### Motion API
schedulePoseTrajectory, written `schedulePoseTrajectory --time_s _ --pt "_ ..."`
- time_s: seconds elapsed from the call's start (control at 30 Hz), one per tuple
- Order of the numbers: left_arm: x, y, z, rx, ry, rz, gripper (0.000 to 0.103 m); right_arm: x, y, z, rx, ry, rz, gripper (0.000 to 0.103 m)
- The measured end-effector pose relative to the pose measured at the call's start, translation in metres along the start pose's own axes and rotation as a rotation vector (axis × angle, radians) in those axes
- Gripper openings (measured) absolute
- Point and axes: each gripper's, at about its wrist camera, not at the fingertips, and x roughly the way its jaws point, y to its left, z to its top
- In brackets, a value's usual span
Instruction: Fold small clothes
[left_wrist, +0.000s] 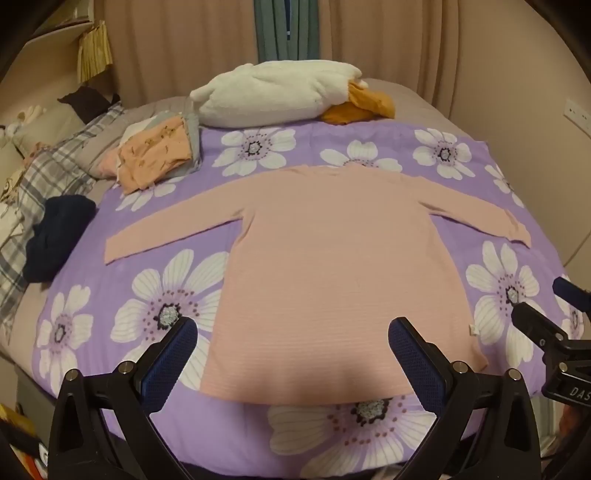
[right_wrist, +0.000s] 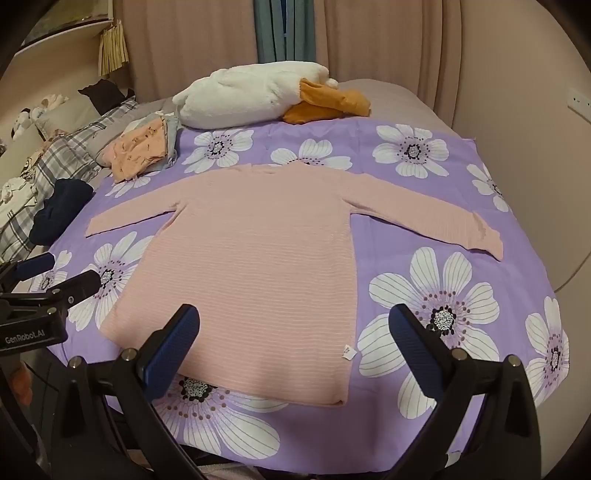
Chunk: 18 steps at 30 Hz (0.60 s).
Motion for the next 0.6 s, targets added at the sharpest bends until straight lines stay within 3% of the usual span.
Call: schedulePoseTrajectory --time_s 0.6 --pt "-0.0091 -0.0044 0.0056 0.005 -0.008 0.000 0.102 -0.0097 0.0017 -0.0003 -0.009 -0.020 0.013 0.103"
